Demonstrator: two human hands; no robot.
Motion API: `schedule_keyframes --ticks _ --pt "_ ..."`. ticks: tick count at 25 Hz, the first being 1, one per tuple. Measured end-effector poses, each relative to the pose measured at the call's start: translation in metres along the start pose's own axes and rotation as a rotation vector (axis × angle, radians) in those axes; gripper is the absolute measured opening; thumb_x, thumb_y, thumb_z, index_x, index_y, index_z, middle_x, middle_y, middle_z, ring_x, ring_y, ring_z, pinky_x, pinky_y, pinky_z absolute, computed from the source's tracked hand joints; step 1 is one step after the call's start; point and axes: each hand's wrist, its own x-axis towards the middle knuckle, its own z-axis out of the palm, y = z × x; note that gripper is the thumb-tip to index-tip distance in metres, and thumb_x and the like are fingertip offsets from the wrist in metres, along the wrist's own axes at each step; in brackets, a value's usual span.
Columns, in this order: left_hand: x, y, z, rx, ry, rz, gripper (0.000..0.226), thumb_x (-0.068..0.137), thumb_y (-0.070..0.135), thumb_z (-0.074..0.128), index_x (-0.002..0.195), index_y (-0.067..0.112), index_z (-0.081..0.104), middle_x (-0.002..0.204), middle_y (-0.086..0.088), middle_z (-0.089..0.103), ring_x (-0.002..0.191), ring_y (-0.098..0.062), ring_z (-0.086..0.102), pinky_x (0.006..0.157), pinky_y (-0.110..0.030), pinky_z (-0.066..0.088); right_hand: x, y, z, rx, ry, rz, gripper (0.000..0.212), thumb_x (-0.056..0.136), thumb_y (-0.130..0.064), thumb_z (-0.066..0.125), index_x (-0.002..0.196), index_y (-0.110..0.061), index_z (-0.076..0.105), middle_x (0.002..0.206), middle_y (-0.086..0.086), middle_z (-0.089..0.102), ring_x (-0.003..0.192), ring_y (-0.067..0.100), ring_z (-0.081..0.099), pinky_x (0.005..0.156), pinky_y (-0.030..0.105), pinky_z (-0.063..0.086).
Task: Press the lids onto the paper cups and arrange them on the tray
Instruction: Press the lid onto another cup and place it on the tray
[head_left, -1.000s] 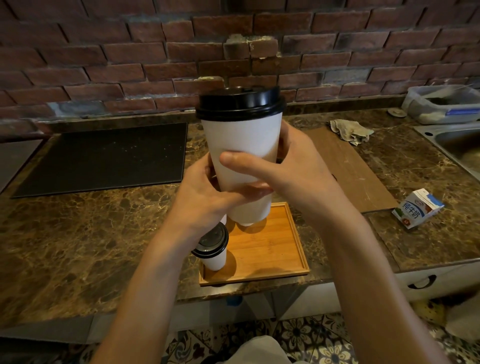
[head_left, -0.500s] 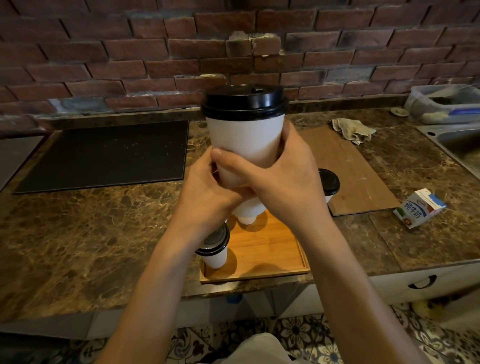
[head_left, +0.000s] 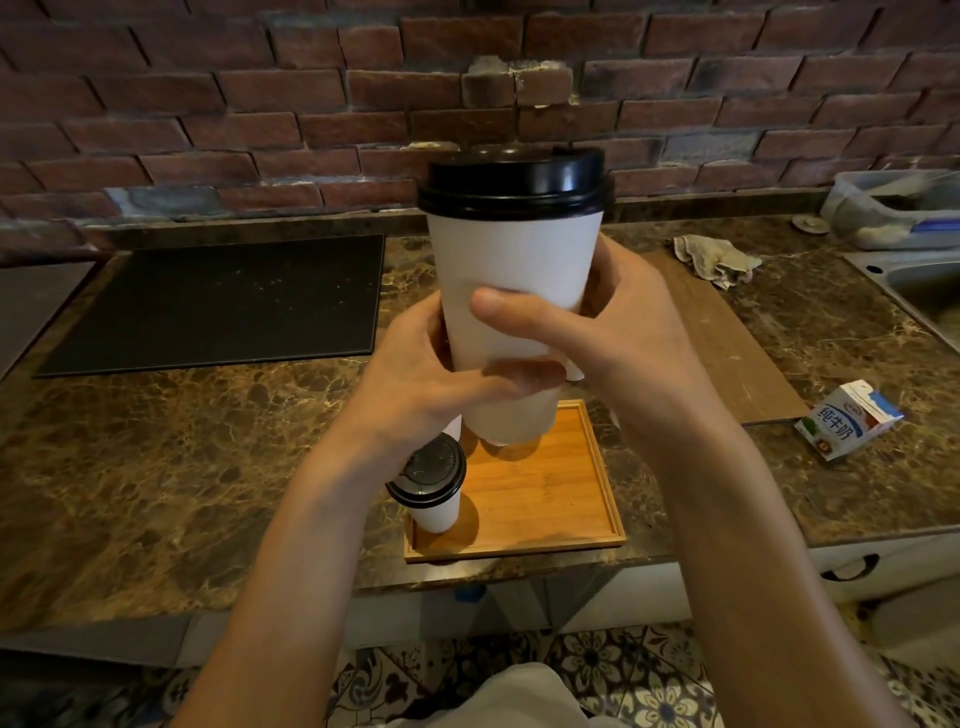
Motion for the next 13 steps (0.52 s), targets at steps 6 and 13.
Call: schedule_keyframes --ticks 6,13 --pt "-0.0014 -0.0025 0.0001 0.006 0.019 -0.001 0.054 0.062 0.03 0.079 0.11 0.029 0.056 0.1 0.019 0.068 0.098 -0.002 0.065 0.071 -0.013 0.052 0.0017 0.0005 -0.0011 0.004 -0.07 0.024 0.056 0.07 -0.034 0.078 0.121 -0.022 0.058 0.107 -0.006 0.069 0.097 0.007 0.068 0.073 0.022 0.057" --pt "0.0035 -0.0076 0.0053 0.059 0.189 0.02 0.053 0.057 0.021 0.083 0.101 0.03 0.055 0.089 0.022 0.07 0.089 0.002 0.067 0.067 -0.01 0.052 0.0023 -0.0023 0.0074 -0.167 0.068 0.001 0.067 0.073 -0.042 0.081 0.13 -0.023 0.051 0.116 -0.008 0.063 0.105 0.008 0.063 0.084 0.035 0.059"
